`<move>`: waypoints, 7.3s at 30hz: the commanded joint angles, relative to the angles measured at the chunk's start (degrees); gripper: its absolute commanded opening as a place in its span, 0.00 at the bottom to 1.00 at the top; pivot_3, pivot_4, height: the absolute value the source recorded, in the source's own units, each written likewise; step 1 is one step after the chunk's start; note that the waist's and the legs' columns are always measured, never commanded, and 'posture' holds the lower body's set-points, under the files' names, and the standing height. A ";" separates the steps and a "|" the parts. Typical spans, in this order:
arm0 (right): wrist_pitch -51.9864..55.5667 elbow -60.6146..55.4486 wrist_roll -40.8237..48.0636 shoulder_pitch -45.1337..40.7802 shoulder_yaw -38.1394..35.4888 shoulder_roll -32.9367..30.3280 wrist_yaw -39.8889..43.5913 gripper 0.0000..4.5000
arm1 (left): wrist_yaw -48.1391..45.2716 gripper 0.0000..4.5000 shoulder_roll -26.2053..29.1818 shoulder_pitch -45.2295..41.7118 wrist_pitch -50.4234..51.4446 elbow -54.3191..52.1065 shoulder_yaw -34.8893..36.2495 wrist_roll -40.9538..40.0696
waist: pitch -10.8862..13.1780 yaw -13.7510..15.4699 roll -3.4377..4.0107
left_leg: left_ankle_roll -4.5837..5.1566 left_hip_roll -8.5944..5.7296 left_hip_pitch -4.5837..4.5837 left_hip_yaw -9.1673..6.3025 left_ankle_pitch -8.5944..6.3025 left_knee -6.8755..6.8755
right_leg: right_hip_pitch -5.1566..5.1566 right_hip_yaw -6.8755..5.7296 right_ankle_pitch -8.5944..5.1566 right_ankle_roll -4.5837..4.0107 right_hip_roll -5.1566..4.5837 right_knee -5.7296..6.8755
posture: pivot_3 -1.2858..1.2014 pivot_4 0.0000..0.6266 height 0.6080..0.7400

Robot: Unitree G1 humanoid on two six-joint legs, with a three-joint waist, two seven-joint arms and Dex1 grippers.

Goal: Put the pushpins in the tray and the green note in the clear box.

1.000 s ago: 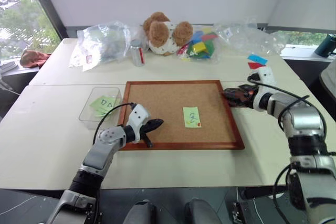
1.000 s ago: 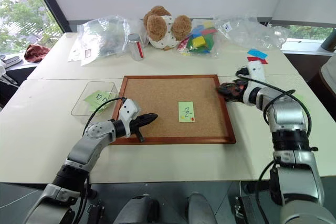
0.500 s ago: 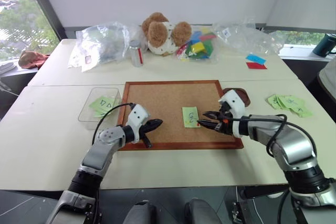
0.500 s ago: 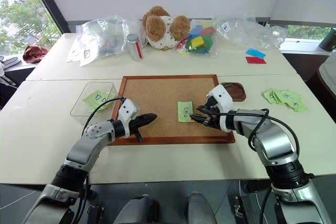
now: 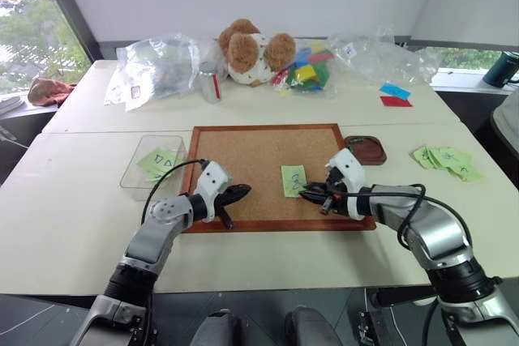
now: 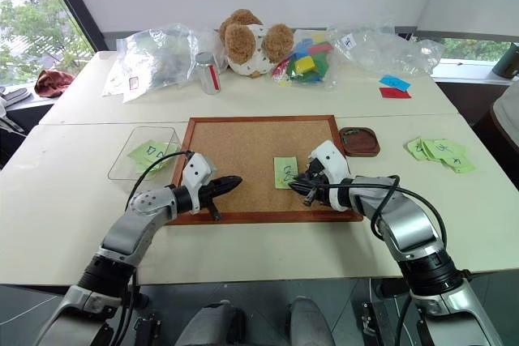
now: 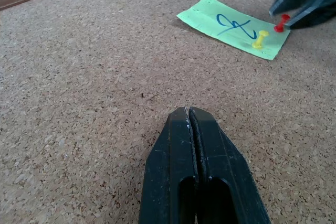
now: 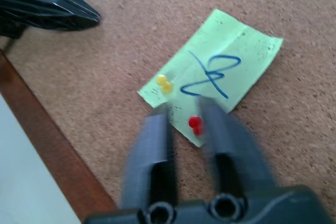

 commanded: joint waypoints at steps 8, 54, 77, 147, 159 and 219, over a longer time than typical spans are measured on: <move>0.22 -1.65 0.91 -0.84 -1.71 0.41 0.63 0.01 | -0.14 0.00 1.32 1.67 1.76 0.95 0.02 0.97 | 0.00 0.03 0.00 | 0.00 0.00 0.00 0.00 0.00 0.00 | 0.01 0.00 0.00 0.00 0.00 -0.02 | 0.52 0.24 1.00; 0.69 -4.26 1.75 -0.63 -3.18 -0.82 0.87 0.01 | -0.59 0.00 1.32 2.13 1.88 1.41 -1.24 1.63 | 0.01 0.08 0.00 | 0.03 0.01 0.00 -0.01 -0.02 -0.08 | 0.06 -0.02 0.00 0.00 -0.02 -0.17 | 0.52 0.24 1.00; -8.61 33.15 -5.91 -19.97 -12.82 -3.46 -8.94 0.01 | -0.63 0.00 0.84 1.47 0.86 3.34 -2.19 2.13 | 0.00 0.14 0.02 | 0.04 0.00 0.00 0.00 -0.03 -0.17 | 0.12 -0.05 0.00 0.00 -0.04 -0.35 | 0.52 0.24 1.00; 3.16 0.27 -0.15 -2.48 0.53 5.28 -2.96 0.01 | -0.28 0.00 1.34 2.65 1.40 1.39 -1.95 1.99 | -0.08 0.13 0.22 | 0.13 0.00 -0.02 -0.01 -0.09 -0.21 | 0.17 -0.09 0.00 0.00 -0.06 -0.55 | 0.52 0.24 1.00; 6.36 -4.25 2.50 -5.19 -2.42 4.14 -2.46 0.01 | -0.48 0.00 1.28 2.56 1.48 1.79 -2.42 2.19 | -0.08 0.15 0.22 | 0.14 0.00 -0.04 -0.01 -0.09 -0.25 | 0.14 -0.09 0.00 0.00 -0.06 -0.57 | 0.52 0.24 1.00; 11.29 -20.40 7.53 -13.86 0.25 -6.15 2.63 0.00 | 43.23 0.01 -30.08 -9.76 50.65 -9.18 24.45 -56.79 | 0.17 0.52 -0.16 | -0.20 -0.01 -0.18 -0.03 0.10 -0.03 | 0.14 -0.15 0.01 0.03 0.00 -0.65 | 0.52 0.24 1.00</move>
